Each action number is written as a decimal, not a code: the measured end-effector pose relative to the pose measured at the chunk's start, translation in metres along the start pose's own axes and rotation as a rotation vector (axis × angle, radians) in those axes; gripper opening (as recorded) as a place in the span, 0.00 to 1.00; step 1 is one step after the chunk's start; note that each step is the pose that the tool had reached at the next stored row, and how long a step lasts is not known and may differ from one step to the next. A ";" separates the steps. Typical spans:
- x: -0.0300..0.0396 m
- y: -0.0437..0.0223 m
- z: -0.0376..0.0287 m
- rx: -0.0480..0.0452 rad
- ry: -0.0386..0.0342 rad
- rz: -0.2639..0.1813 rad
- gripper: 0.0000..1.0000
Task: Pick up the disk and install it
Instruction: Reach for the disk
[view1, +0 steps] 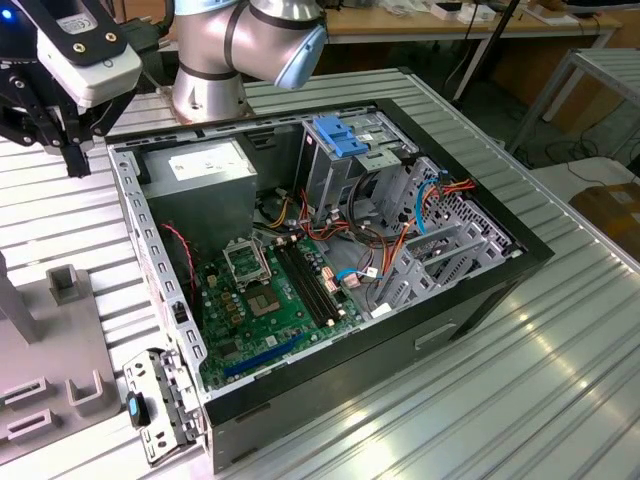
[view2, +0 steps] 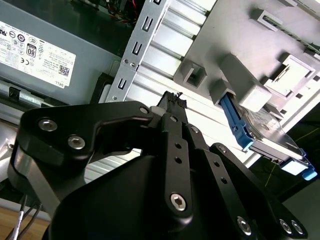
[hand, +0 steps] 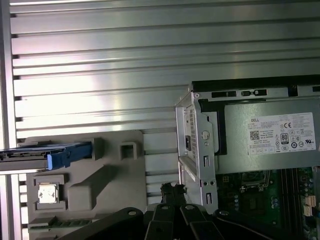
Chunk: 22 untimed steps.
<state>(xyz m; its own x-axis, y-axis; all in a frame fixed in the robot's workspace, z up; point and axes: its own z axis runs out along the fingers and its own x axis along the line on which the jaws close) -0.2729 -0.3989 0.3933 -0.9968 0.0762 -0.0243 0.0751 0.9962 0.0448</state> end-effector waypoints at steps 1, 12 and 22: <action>0.0006 0.0000 0.0000 0.0000 0.0000 0.000 0.11; 0.0100 -0.0007 -0.0003 0.0000 0.0000 0.000 0.11; 0.0172 -0.0013 -0.0005 0.0000 0.0001 0.000 0.11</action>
<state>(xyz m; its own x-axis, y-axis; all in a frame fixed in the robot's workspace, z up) -0.2901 -0.3989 0.3933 -0.9968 0.0762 -0.0243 0.0751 0.9962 0.0447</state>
